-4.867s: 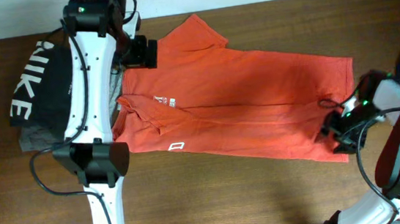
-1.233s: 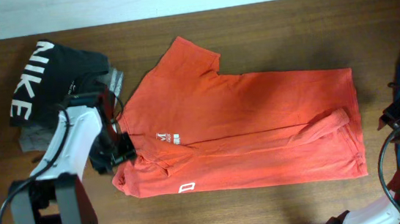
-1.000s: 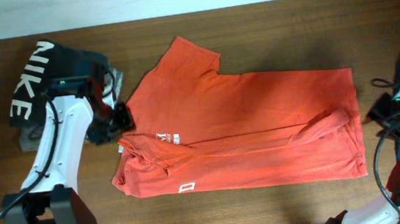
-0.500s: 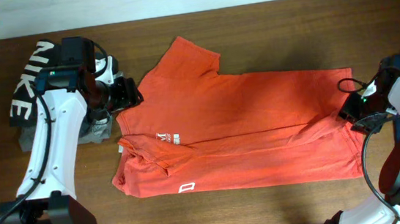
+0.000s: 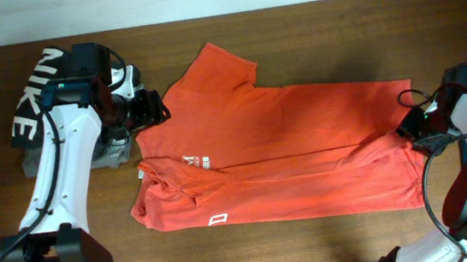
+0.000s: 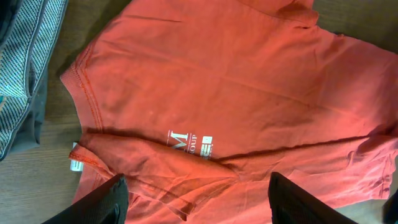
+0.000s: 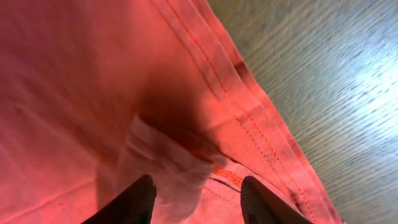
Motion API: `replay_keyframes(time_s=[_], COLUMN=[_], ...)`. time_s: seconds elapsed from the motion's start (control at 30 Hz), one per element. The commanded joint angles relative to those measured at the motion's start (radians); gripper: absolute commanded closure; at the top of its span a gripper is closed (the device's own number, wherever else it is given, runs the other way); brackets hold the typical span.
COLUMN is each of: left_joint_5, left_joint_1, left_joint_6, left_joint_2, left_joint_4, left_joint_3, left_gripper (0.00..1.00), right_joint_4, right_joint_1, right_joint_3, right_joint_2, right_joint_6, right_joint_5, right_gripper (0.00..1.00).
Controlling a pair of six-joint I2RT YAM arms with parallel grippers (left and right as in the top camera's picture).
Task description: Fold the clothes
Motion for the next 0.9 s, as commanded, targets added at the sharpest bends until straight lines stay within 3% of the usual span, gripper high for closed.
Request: replay_keyframes(time_s=[0.0,0.13,0.23,0.33,0.37,0.4,0.6,0.87], left_joint_5=[0.018,0.018,0.018,0.018,0.018,0.018,0.018,0.018], left_joint_1=[0.002,0.002,0.002,0.002,0.002,0.002,0.002,0.002], left_joint_6=[0.017,0.017,0.017,0.017,0.017,0.017,0.017,0.017], left_joint_2=[-0.026,-0.026,-0.026,-0.026,-0.026,-0.026,-0.026,-0.026], left_joint_4=[-0.001,0.0,0.0,-0.001,0.0,-0.001,0.001,0.014], left_joint_3=[0.015,0.015,0.015,0.015,0.015,0.015,0.015,0.015], left_gripper=[0.28,0.28,0.28,0.28,0.27,0.28,0.28,0.28], right_joint_4=[0.043,0.048,0.055,0.054,0.054,0.053,0.006,-0.134], right_joint_1=[-0.002,-0.002,-0.002,-0.002,-0.002,-0.003,-0.024,-0.024], right_joint_3=[-0.032,-0.032,-0.032,-0.032,-0.032,-0.032,-0.027,-0.027], right_joint_2=[0.009,0.009,0.009,0.009,0.009,0.009,-0.072,-0.359], right_joint_6=[0.017,0.017,0.018,0.018,0.018,0.018,0.0,-0.016], right_joint_5=[-0.065,-0.082,-0.082,-0.069,-0.052,-0.052,-0.052,-0.036], right_gripper=[0.51,0.52,0.58,0.75,0.9,0.96,0.96,0.96])
